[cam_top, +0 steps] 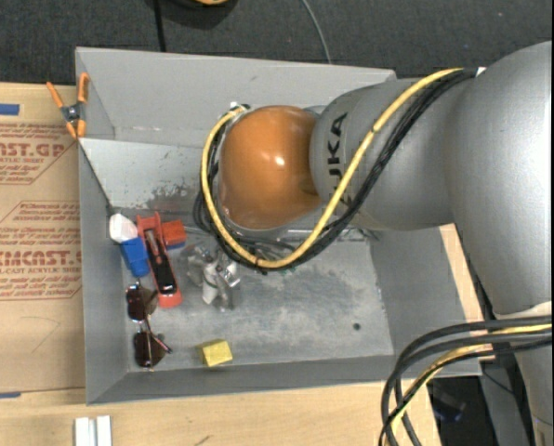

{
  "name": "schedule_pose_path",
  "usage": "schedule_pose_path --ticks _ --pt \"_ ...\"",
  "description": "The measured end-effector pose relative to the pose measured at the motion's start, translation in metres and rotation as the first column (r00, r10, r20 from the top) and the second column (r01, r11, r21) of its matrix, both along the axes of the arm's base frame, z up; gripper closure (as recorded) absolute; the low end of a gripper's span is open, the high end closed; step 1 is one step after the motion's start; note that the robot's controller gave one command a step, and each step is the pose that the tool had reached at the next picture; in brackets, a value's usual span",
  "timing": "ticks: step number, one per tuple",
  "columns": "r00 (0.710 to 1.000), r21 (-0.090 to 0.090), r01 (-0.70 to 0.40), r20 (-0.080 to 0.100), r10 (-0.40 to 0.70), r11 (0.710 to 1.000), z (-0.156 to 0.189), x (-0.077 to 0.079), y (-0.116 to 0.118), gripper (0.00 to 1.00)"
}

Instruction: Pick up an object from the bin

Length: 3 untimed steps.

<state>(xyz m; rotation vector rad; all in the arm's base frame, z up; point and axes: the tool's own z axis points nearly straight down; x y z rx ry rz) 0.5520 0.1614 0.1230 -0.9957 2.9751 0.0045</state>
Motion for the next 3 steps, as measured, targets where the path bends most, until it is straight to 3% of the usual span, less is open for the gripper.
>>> schedule_pose_path --ticks 1,2,3 --pt "1.000 0.003 0.003 0.010 -0.003 1.000 0.049 0.003 0.000 1.00" --pt "1.000 0.004 0.019 0.002 -0.019 1.000 0.023 0.029 -0.009 1.00" --pt "1.000 0.004 0.019 0.002 -0.019 1.000 0.023 0.029 -0.009 1.00"
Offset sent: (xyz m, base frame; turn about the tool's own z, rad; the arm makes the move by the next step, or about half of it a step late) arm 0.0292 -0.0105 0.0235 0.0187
